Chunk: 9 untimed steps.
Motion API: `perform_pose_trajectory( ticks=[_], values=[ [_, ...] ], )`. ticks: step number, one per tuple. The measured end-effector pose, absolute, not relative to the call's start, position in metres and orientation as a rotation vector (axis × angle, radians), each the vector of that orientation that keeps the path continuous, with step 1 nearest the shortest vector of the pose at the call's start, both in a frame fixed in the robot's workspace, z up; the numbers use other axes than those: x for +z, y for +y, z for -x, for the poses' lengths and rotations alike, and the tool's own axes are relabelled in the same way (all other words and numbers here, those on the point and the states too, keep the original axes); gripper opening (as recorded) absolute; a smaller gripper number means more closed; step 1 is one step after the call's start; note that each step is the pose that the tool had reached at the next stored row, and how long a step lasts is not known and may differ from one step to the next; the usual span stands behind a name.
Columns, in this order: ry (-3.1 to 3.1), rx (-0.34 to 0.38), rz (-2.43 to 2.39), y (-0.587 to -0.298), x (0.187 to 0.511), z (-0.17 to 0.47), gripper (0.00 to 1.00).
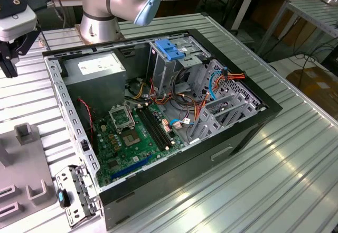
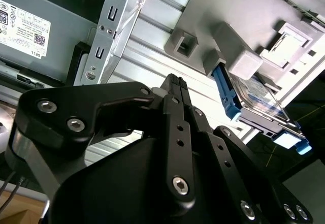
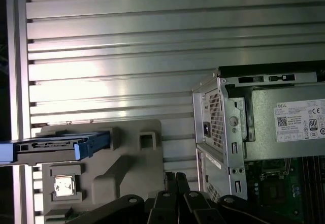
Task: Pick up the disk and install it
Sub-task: 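Reach for the disk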
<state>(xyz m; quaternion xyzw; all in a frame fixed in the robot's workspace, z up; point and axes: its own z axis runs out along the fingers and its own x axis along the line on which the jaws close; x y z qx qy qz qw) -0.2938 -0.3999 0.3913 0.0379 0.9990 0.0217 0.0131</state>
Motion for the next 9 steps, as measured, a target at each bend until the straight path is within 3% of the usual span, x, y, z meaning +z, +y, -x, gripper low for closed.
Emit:
perform_pose_trajectory(
  ticks=[9],
  values=[
    [3.113,0.068,-0.118,-0.3999,0.3913,0.3005,0.15]
  ],
)
